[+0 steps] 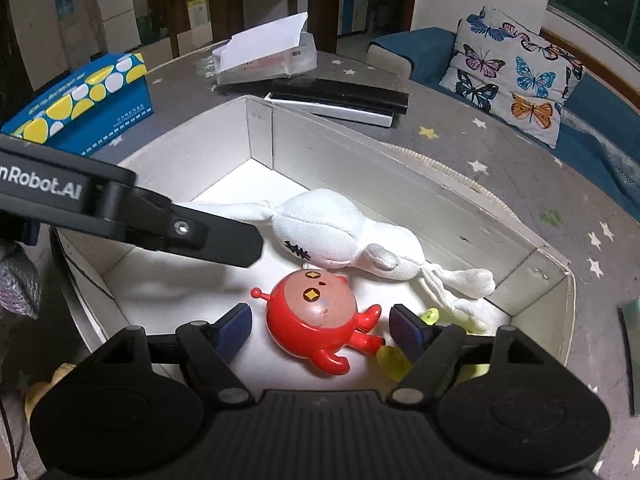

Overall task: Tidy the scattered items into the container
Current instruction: 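Lift the red toy with the left gripper into the box and release, then move the left gripper to the tan peanut toy and grasp it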

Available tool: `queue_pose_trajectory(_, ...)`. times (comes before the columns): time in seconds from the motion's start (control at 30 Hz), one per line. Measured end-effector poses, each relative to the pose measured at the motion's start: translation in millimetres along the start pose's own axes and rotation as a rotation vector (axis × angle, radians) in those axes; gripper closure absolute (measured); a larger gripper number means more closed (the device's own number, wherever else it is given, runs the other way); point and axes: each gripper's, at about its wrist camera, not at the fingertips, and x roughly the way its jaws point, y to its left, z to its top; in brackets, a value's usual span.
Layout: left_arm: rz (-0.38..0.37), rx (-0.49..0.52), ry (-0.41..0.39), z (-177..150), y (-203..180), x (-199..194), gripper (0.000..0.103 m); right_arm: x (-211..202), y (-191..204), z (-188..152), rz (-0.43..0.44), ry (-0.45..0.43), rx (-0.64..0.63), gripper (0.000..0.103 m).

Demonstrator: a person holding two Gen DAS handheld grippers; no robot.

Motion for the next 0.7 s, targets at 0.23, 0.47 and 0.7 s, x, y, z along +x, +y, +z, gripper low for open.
queue_pose_trajectory(0.23, 0.004, 0.034, -0.036, -8, -8, -19, 0.069, -27, 1, -10, 0.002, -0.089, 0.017, 0.025)
queue_pose_trajectory(0.47, 0.007, 0.06, -0.073, -22, -14, -41, 0.069, -63, 8, -26, -0.005, -0.213, 0.009, 0.022)
queue_pose_trajectory(0.7, -0.003, 0.088, -0.119, -43, -20, -69, 0.069, -98, 21, -51, 0.003, -0.322, -0.009, 0.021)
